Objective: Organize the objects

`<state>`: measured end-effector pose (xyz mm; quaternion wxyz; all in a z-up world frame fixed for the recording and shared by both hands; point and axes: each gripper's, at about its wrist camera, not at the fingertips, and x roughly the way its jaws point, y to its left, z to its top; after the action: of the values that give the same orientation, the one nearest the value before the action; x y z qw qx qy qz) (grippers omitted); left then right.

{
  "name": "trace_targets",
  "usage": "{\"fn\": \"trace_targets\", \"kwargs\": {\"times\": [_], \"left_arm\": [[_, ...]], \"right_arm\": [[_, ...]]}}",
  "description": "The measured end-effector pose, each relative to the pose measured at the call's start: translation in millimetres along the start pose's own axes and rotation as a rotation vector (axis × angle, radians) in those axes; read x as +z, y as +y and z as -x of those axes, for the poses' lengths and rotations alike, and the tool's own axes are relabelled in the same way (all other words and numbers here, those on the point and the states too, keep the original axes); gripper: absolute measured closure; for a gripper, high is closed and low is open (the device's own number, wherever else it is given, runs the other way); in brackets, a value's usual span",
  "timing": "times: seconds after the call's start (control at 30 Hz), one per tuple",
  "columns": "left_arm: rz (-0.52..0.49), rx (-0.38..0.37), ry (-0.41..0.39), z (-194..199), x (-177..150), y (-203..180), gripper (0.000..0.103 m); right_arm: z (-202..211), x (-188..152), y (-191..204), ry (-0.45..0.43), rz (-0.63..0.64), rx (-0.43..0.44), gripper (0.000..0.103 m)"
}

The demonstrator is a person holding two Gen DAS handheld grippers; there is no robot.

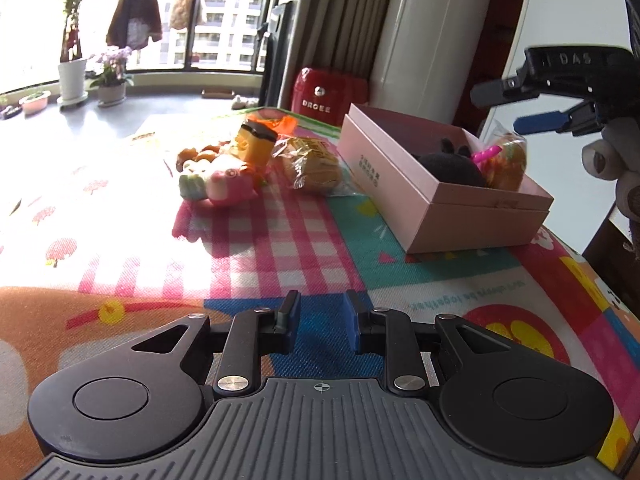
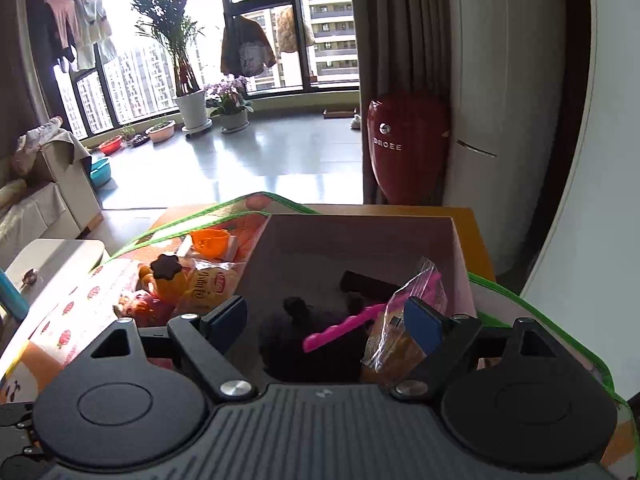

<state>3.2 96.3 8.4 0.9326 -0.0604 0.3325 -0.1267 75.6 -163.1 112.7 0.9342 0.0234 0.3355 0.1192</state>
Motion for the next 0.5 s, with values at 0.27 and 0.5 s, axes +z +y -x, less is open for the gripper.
{"fn": "trace_targets", "kwargs": {"times": [0.27, 0.5], "left_arm": [[0.022, 0.008, -0.071, 23, -6, 16, 0.077], [0.08, 0.05, -0.116, 47, -13, 54, 0.078]], "right_arm": [[-23, 12, 94, 0.015, 0.142, 0.117, 0.017], [-115, 8, 178, 0.045, 0.28, 0.023, 0.02]]}}
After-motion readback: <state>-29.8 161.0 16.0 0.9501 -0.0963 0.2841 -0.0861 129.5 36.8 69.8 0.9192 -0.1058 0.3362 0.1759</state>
